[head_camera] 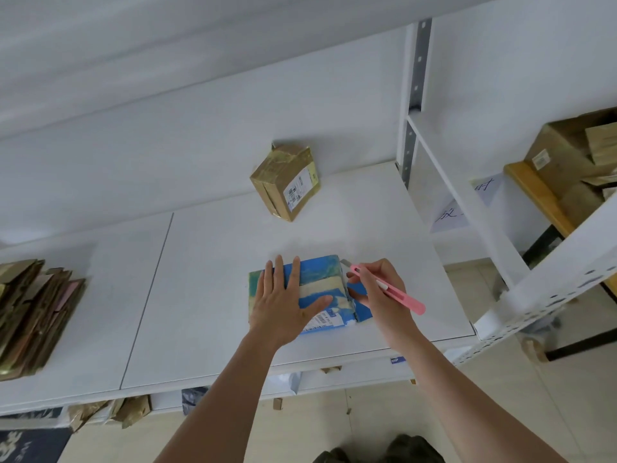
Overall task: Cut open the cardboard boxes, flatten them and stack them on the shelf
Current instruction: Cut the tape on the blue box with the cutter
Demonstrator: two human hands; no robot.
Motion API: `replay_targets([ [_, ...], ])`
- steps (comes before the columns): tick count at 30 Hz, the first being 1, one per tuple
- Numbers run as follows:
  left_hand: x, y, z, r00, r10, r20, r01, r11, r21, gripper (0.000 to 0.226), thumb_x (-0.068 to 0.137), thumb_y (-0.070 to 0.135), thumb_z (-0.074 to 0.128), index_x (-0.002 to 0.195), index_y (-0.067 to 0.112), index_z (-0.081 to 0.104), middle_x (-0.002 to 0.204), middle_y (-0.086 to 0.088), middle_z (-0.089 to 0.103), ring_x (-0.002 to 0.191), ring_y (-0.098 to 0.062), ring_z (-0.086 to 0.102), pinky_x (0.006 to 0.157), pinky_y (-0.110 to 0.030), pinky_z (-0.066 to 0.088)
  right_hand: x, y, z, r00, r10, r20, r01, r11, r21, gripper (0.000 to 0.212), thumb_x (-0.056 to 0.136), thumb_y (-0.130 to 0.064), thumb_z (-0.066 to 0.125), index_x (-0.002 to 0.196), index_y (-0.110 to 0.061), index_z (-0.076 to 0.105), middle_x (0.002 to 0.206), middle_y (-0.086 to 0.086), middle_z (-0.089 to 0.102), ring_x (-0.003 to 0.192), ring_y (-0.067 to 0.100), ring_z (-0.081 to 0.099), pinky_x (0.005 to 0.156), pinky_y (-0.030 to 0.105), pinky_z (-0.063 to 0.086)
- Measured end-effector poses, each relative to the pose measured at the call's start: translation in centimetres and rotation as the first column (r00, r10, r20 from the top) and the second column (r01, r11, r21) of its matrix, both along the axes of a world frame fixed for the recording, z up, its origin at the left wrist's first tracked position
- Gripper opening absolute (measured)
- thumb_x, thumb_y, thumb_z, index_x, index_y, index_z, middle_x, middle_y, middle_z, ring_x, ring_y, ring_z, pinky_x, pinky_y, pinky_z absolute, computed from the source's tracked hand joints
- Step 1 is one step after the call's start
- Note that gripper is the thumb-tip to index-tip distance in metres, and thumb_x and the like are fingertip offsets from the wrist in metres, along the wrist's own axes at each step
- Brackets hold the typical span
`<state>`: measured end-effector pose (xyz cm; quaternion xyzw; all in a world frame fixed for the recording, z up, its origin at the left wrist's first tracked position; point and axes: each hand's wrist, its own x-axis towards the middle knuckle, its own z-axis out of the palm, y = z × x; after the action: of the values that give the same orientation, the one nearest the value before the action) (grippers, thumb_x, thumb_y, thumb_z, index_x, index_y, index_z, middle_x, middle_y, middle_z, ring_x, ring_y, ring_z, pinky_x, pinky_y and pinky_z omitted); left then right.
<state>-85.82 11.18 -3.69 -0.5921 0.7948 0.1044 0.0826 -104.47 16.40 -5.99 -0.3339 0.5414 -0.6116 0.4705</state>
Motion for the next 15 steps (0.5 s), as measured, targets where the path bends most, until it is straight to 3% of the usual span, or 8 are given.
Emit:
replay_targets([
  [15,-0.2,-0.3,0.0,0.999,0.011,0.04,-0.012,0.999,0.038,0.116,0.061,0.092,-0.001,0.153,0.025,-0.022,0.162,-0.007,-0.023,0.15,-0.027,-0.02,0.12,-0.04,-0.006,-1.6,-0.7,0.2,0.954,0.128,-0.271,-0.132,0.991,0.006,0.016,0.099,-0.016,0.057,0.085,-0.009,0.053,0.08,0.003,0.069,0.082,0.022,0.07,0.075,0.057,0.057],
])
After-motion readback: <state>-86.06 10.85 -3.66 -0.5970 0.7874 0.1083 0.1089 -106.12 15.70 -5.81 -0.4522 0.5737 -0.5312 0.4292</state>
